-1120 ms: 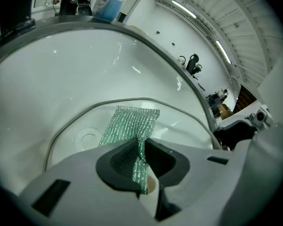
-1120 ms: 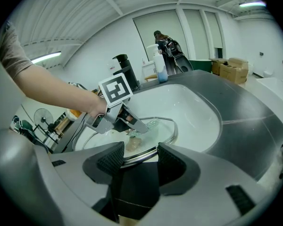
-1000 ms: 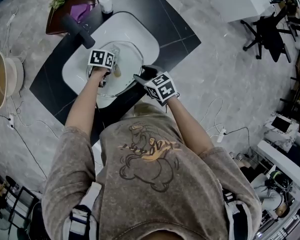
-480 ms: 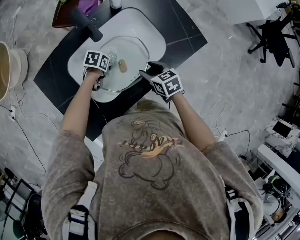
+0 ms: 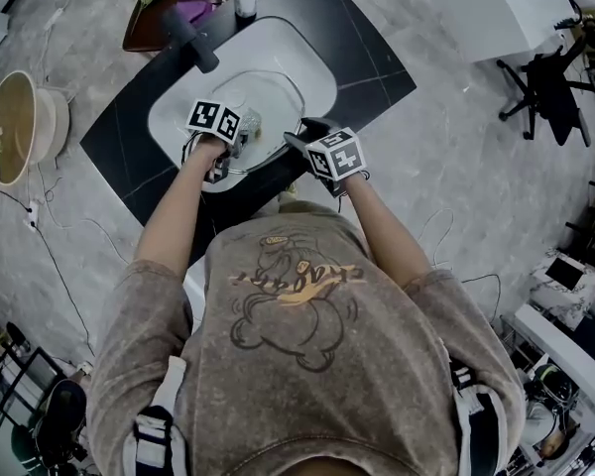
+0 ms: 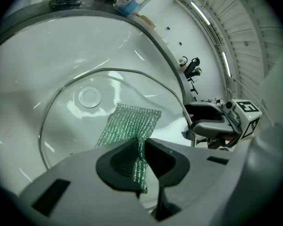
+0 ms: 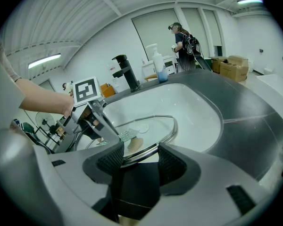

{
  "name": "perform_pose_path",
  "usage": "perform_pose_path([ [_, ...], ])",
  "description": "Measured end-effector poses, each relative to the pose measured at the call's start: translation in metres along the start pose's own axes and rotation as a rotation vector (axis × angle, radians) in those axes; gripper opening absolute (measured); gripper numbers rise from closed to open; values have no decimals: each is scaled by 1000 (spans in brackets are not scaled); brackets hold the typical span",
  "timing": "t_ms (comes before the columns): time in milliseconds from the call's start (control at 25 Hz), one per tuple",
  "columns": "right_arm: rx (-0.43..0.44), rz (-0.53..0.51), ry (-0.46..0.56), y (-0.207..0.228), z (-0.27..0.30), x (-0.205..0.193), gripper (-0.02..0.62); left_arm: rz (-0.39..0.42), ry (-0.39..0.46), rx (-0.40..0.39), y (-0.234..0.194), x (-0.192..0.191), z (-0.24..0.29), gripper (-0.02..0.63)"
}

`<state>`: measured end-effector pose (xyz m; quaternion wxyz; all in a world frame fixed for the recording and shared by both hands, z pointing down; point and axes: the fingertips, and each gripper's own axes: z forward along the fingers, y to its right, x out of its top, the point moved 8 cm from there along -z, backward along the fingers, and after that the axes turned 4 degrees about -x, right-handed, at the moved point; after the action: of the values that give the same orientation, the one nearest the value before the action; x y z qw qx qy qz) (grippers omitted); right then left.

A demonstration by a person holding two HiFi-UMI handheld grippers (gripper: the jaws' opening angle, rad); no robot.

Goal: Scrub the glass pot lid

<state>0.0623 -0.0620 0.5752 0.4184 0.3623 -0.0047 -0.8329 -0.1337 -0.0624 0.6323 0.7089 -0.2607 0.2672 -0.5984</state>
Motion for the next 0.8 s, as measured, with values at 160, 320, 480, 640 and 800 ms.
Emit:
perform_pose_path([
  [160, -4, -4, 2, 0, 0, 0, 244, 8, 7, -38, 17, -3, 3, 55],
  [320, -8, -8, 5, -1, 1, 1, 244, 30, 12, -44, 31, -2, 4, 55],
  [480, -15, -17, 12, -1, 2, 1, 244, 55, 15, -63, 48, 0, 7, 55],
  [640, -23, -27, 21, -1, 2, 1, 244, 94, 17, -55, 60, 0, 8, 55],
  [800, -36, -39, 37, -3, 2, -1, 244, 118, 41, -33, 62, -4, 6, 55],
])
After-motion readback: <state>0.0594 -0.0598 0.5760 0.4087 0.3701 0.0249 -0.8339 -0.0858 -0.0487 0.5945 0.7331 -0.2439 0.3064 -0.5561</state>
